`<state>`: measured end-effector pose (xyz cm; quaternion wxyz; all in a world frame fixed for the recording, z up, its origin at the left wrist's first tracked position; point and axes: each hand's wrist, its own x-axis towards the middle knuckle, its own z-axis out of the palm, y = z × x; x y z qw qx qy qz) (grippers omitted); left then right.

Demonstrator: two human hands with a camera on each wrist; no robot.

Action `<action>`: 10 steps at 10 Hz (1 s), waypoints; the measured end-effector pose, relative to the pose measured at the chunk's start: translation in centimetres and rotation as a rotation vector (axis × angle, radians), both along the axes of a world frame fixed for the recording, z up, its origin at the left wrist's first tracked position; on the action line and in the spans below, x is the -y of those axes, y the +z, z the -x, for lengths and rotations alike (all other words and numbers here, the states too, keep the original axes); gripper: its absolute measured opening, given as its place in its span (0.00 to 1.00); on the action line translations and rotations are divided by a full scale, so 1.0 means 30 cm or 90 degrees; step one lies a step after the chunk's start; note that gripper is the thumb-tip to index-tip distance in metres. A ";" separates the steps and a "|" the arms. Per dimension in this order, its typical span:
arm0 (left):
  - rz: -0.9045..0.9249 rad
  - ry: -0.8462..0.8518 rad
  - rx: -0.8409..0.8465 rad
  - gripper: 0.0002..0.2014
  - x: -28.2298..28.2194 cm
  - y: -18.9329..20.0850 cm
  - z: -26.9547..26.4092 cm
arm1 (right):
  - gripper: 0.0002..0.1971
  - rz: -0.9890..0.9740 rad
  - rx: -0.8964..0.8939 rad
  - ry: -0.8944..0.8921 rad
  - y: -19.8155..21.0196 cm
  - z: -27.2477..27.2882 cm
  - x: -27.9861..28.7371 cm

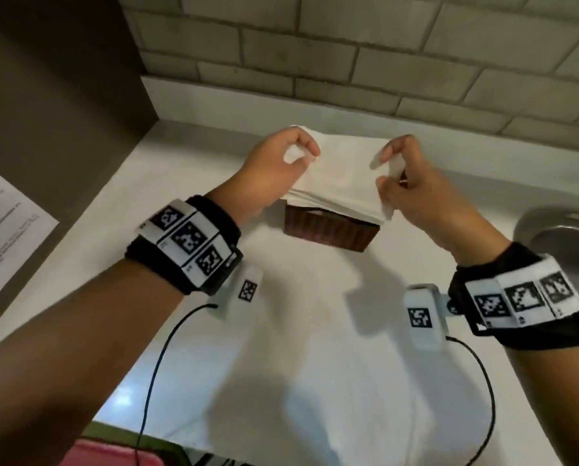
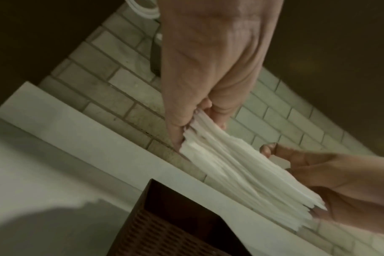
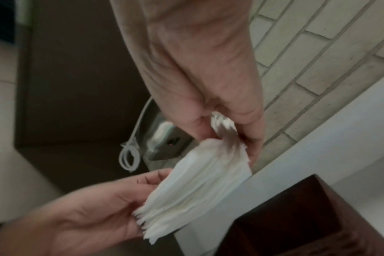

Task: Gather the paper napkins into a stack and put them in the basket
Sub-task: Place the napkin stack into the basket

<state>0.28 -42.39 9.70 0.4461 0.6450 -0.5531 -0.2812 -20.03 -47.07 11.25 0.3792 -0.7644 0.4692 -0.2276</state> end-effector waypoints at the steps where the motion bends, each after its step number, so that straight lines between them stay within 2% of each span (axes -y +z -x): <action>1: -0.093 -0.022 0.049 0.15 0.152 -0.066 -0.015 | 0.15 0.016 -0.103 -0.021 -0.056 -0.047 0.122; 2: -0.177 -0.044 0.102 0.19 0.216 -0.135 -0.004 | 0.17 0.019 -0.222 0.002 -0.130 -0.068 0.184; 3: -0.221 -0.050 0.160 0.20 0.236 -0.178 0.003 | 0.17 0.012 -0.280 0.025 -0.168 -0.083 0.201; 5: -0.246 -0.114 0.325 0.23 0.244 -0.194 0.051 | 0.15 0.062 -0.450 0.114 -0.143 -0.139 0.215; 7: -0.336 -0.147 0.427 0.19 0.251 -0.246 0.058 | 0.18 0.033 -0.602 0.187 -0.154 -0.193 0.214; 9: -0.359 -0.234 0.618 0.19 0.222 -0.243 0.084 | 0.21 0.048 -0.694 0.157 -0.215 -0.225 0.184; 10: -0.247 -0.229 0.644 0.19 0.213 -0.239 0.096 | 0.20 0.117 -0.703 0.089 -0.191 -0.214 0.159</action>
